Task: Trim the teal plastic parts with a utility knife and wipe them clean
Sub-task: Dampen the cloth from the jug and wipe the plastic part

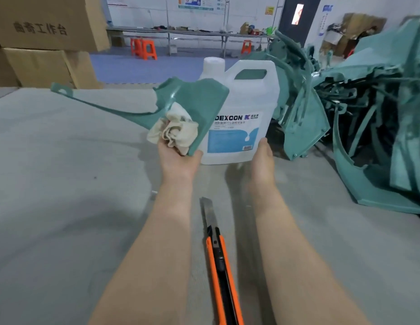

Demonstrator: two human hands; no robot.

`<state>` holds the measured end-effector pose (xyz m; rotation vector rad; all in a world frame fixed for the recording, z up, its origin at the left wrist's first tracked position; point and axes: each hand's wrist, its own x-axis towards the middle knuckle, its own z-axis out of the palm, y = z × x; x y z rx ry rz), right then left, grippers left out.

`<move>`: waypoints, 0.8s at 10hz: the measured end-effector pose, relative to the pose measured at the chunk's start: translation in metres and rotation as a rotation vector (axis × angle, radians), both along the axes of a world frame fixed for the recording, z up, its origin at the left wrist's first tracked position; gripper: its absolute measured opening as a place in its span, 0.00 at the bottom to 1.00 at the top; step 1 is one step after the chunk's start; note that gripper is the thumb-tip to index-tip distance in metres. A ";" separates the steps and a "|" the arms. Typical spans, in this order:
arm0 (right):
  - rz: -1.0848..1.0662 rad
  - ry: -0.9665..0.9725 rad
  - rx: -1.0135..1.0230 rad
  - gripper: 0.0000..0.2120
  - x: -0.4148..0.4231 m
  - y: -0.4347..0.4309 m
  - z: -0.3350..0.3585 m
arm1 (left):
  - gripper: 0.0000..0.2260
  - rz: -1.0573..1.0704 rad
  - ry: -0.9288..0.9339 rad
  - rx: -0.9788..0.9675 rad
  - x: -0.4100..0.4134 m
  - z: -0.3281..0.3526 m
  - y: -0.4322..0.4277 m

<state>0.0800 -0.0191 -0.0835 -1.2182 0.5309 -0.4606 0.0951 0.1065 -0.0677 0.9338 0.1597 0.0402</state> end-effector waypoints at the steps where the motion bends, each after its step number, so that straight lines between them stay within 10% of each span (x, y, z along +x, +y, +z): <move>1: 0.004 -0.010 -0.032 0.25 0.011 -0.006 -0.001 | 0.13 -0.222 0.018 -0.635 0.021 0.009 0.013; 6: -0.001 0.053 -0.005 0.29 0.026 -0.017 0.005 | 0.21 -0.387 0.005 -0.671 0.048 0.001 0.015; 8: -0.043 -0.016 -0.017 0.19 0.027 -0.008 0.008 | 0.20 -0.230 -0.019 -0.407 0.050 0.003 -0.001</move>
